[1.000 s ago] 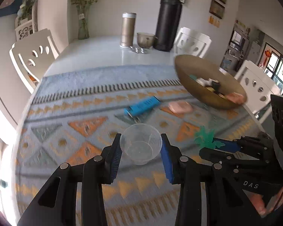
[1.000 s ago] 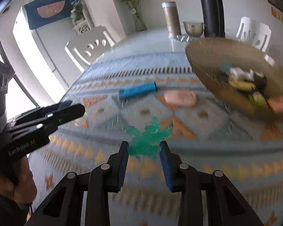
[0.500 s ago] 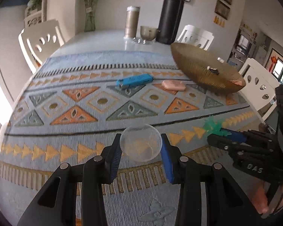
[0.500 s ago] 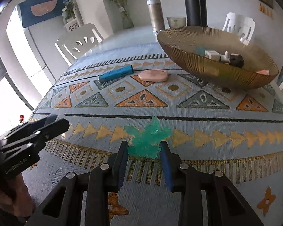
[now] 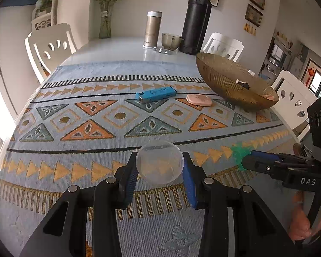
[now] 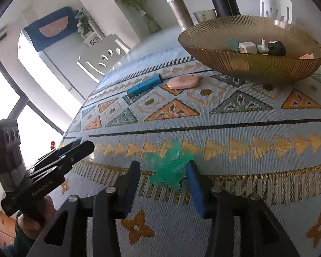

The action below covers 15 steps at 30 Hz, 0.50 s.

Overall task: Organize rigid objects
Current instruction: 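Carry the cup and teal toy over the amber bowl and open both tools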

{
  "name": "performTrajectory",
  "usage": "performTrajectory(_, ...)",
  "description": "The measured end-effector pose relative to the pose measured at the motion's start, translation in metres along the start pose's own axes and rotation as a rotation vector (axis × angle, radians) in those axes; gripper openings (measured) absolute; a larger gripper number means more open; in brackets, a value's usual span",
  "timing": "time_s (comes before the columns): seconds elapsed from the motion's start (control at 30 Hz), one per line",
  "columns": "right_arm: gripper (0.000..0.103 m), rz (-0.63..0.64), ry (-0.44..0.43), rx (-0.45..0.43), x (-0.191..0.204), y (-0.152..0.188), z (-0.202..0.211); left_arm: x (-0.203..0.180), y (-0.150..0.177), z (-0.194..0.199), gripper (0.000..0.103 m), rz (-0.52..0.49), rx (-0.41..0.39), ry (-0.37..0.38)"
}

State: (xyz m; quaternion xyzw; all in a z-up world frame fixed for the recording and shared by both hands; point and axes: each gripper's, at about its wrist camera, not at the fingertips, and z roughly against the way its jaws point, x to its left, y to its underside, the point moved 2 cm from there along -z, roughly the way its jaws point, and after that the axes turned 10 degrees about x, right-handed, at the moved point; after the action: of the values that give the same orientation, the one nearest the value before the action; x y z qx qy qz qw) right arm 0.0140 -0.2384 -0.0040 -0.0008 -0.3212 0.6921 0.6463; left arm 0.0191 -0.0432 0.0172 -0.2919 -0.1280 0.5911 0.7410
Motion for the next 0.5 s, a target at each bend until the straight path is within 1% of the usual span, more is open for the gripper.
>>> performTrajectory(0.03,0.054,0.006,0.007,0.0,0.002,0.0,0.0,0.001,0.0,0.0,0.036,0.006,-0.002,0.007)
performTrajectory(0.13,0.055,0.028,0.058,0.013,0.008,0.0,-0.006,0.007,-0.001,0.001,0.036,0.03,-0.003,0.034)
performTrajectory(0.23,0.056,0.054,0.138,0.024,0.016,-0.003,-0.012,0.012,-0.001,0.0,0.036,0.057,-0.001,0.057)
performTrajectory(0.3,0.056,0.084,0.212,0.032,0.025,-0.004,-0.018,0.014,-0.001,-0.001,0.036,0.066,0.005,0.068)
performTrajectory(0.37,0.056,0.089,0.271,0.032,0.031,-0.007,-0.024,0.014,-0.001,-0.001,0.036,0.067,0.008,0.072)
performTrajectory(0.4,0.056,0.087,0.285,0.029,0.031,-0.008,-0.026,0.012,-0.001,-0.001,0.036,0.062,0.007,0.069)
performTrajectory(0.47,0.05,0.087,0.319,0.024,0.032,-0.01,-0.027,0.011,-0.001,-0.001,0.036,0.053,0.005,0.061)
performTrajectory(0.5,0.049,0.086,0.336,0.02,0.032,-0.01,-0.028,0.009,-0.001,-0.001,0.036,0.047,0.005,0.056)
